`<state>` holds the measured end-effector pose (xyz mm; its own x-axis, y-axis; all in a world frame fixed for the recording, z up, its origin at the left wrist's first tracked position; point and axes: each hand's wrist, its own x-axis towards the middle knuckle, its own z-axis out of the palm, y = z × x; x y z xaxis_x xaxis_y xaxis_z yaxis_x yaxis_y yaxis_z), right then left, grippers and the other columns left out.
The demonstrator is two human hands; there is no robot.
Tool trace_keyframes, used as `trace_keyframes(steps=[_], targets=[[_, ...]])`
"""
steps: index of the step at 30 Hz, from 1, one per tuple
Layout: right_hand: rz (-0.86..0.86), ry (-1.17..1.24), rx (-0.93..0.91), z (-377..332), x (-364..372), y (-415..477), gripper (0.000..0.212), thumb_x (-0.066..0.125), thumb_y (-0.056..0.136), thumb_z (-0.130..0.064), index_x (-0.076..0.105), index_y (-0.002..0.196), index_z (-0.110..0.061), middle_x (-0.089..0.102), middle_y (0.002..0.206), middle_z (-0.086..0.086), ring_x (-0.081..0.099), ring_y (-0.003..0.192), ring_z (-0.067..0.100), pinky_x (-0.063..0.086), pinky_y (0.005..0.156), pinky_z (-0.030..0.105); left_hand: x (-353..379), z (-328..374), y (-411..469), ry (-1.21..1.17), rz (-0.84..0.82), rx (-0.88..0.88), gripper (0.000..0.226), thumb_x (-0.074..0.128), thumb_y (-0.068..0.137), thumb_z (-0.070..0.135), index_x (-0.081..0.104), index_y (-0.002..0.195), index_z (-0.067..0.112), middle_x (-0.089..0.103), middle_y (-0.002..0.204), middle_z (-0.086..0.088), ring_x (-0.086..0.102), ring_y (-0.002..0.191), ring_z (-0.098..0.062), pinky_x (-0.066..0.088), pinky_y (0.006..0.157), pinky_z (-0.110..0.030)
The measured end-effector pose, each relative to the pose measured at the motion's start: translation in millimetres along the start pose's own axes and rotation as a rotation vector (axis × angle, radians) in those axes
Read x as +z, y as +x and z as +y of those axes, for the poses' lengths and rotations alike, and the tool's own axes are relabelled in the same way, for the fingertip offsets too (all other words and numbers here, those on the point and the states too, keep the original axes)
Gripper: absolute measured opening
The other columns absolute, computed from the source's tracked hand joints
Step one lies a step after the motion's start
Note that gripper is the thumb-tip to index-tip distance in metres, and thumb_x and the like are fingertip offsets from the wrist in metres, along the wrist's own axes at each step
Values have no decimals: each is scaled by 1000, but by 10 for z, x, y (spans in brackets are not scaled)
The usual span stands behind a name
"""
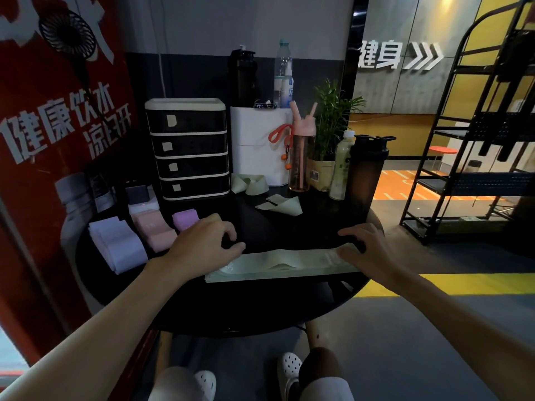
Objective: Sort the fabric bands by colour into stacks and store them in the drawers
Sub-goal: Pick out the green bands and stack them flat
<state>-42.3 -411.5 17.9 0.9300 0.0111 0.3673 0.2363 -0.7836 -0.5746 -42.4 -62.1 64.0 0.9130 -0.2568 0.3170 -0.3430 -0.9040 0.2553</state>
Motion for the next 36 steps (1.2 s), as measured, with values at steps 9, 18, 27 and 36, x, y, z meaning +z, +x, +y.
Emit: trace_keyframes(steps=[9,18,27,36], targets=[[-332,104,-42,-79,-72,-45,30,78,80,-23,62,97,-41,46,126,-6,43,125,16,43,103,36,348,485,134,-179,-324,285,50,69,85,53,53,130,38,52,131,14,51,118,-8,38,107,-36],[-294,136,-40,-12,-96,-74,28,78,79,-16,60,95,-31,50,123,0,49,114,17,49,91,29,544,332,183,-274,-318,253,28,71,87,42,62,114,41,56,119,14,52,110,-5,47,99,-35],[-325,108,-56,20,-100,-64,22,76,81,-26,62,98,-29,51,117,-5,50,112,17,50,84,25,633,245,194,-303,-297,240,36,71,87,46,63,121,39,57,123,21,52,114,2,44,103,-27],[-197,-279,-196,-298,44,-26,16,59,90,-47,65,102,-38,52,123,-24,29,130,6,15,107,40,644,288,205,-230,-275,238,25,59,93,50,65,116,40,51,120,20,50,113,-3,41,104,-39]])
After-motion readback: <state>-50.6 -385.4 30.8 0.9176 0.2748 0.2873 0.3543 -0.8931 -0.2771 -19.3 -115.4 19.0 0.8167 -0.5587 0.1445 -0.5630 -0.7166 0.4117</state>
